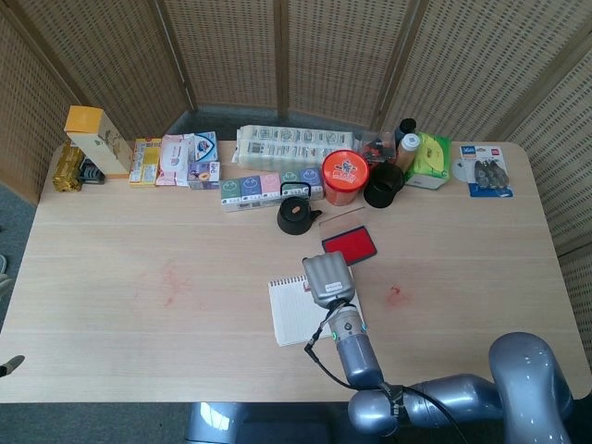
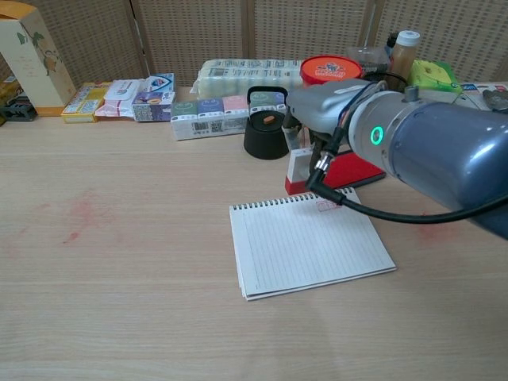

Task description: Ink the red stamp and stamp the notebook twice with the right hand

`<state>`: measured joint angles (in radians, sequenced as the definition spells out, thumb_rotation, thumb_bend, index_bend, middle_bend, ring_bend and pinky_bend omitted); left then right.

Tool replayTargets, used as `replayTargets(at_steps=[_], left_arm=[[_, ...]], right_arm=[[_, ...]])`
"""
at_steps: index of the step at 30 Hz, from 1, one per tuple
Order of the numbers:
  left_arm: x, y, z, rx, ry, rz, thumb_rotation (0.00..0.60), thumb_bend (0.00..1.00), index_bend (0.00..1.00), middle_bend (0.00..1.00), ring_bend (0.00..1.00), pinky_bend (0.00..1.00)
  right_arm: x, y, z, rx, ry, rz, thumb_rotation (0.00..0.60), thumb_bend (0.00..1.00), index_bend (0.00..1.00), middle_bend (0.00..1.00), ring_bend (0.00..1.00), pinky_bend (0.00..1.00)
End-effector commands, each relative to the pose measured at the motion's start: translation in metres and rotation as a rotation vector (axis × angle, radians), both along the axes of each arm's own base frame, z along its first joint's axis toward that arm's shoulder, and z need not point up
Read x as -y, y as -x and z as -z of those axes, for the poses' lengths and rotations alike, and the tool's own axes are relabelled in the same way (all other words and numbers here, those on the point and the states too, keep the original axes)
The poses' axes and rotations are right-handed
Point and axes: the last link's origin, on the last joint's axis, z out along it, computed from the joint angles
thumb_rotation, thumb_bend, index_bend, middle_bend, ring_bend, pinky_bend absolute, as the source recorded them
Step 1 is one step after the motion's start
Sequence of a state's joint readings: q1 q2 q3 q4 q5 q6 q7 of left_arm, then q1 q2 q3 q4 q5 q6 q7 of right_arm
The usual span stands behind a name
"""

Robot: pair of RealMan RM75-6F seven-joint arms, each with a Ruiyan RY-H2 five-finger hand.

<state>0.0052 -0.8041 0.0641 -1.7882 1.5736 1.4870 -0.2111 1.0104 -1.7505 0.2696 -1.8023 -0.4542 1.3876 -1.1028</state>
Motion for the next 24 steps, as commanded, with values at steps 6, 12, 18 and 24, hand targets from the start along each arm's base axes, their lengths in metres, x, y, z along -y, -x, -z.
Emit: replayTargets(at_steps=[6, 12, 18, 24], left_arm=[[-0.002, 0.002, 0.001, -0.002, 0.003, -0.007, 0.600, 0.00, 0.00, 0.00, 0.00, 0.01], [-0.003, 0.003, 0.002, -0.004, 0.006, -0.014, 0.600, 0.00, 0.00, 0.00, 0.00, 0.01], [-0.005, 0.004, 0.002, -0.004, 0.007, -0.020, 0.600, 0.00, 0.00, 0.00, 0.00, 0.01], [-0.005, 0.004, 0.003, -0.007, 0.011, -0.022, 0.600, 0.00, 0.00, 0.00, 0.00, 0.01]], right_arm=[[-0.002, 0.005, 0.026, -0.012, -0.034, 0.005, 0.600, 0.48, 0.72, 1.00, 0.99, 1.00], [0.003, 0.008, 0.043, -0.024, -0.036, 0.003, 0.600, 0.48, 0.72, 1.00, 0.99, 1.00], [0.011, 0.013, 0.044, -0.024, -0.019, 0.009, 0.600, 0.48, 0.72, 1.00, 0.99, 1.00], [0.011, 0.016, 0.046, -0.021, -0.023, 0.012, 0.600, 0.48, 0.72, 1.00, 0.99, 1.00]])
